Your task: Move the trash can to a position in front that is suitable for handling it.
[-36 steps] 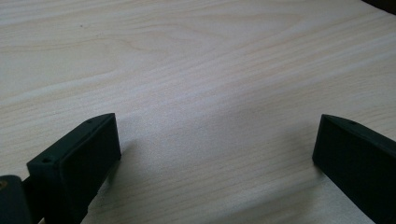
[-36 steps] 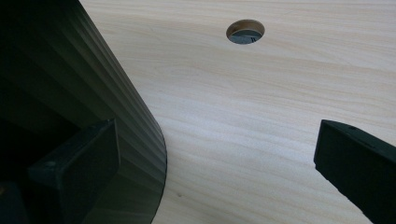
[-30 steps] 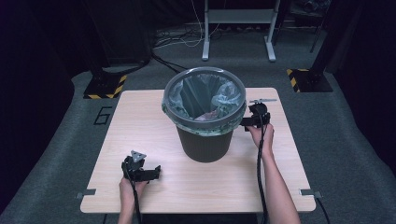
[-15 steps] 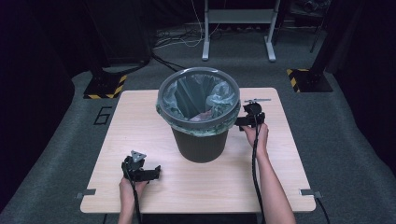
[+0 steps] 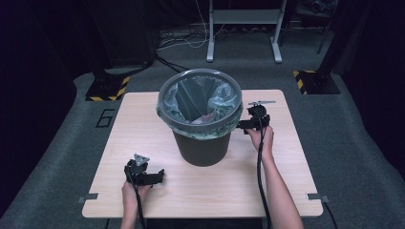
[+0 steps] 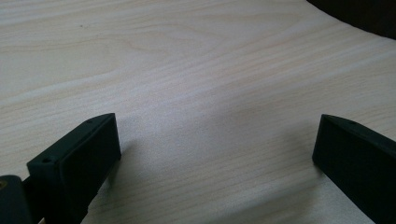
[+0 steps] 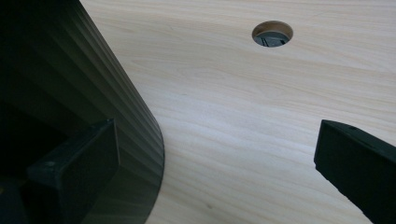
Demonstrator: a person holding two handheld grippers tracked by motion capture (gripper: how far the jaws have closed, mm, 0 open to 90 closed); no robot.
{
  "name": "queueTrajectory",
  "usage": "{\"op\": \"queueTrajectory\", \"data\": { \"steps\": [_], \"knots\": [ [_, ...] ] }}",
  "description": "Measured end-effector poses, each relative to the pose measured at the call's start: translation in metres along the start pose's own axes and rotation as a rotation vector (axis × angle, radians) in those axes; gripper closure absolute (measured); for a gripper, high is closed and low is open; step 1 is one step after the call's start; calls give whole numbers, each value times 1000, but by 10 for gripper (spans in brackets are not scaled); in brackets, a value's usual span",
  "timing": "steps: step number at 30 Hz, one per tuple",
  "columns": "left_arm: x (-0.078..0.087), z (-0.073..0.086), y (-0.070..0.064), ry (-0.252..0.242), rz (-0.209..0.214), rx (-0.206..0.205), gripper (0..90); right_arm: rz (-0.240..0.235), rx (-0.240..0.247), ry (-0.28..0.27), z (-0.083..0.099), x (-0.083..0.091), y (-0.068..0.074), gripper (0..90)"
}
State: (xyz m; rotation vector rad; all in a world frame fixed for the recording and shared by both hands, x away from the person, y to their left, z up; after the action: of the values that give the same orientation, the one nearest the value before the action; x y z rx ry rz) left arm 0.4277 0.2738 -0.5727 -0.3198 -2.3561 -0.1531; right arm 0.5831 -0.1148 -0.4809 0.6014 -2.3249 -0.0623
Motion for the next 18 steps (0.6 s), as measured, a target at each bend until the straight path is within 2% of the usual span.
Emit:
{"op": "queueTrajectory", "data": {
  "steps": [9,11,18],
  "knots": [
    [0,0,0,0,0,0,8,-23,-5,7,19,23,-22,0],
    [0,0,0,2,2,2,8,-26,-13,7,21,26,-24,0],
    [0,0,0,3,2,3,8,-26,6,7,34,38,-29,0]
  ]
}}
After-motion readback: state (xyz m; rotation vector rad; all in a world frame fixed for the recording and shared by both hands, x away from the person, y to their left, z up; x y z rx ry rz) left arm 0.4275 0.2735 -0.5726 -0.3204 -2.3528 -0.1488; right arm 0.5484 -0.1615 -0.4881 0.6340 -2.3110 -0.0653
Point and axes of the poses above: each handheld gripper's, and its own axes: x roughly backward along the jaws, z roughly out of its underside, y roughly to its left, the point moved 6 cm from there along -x, roughly forward along the jaws, and after that the axes turned 2 degrees about -z, right-handed, at the moved point
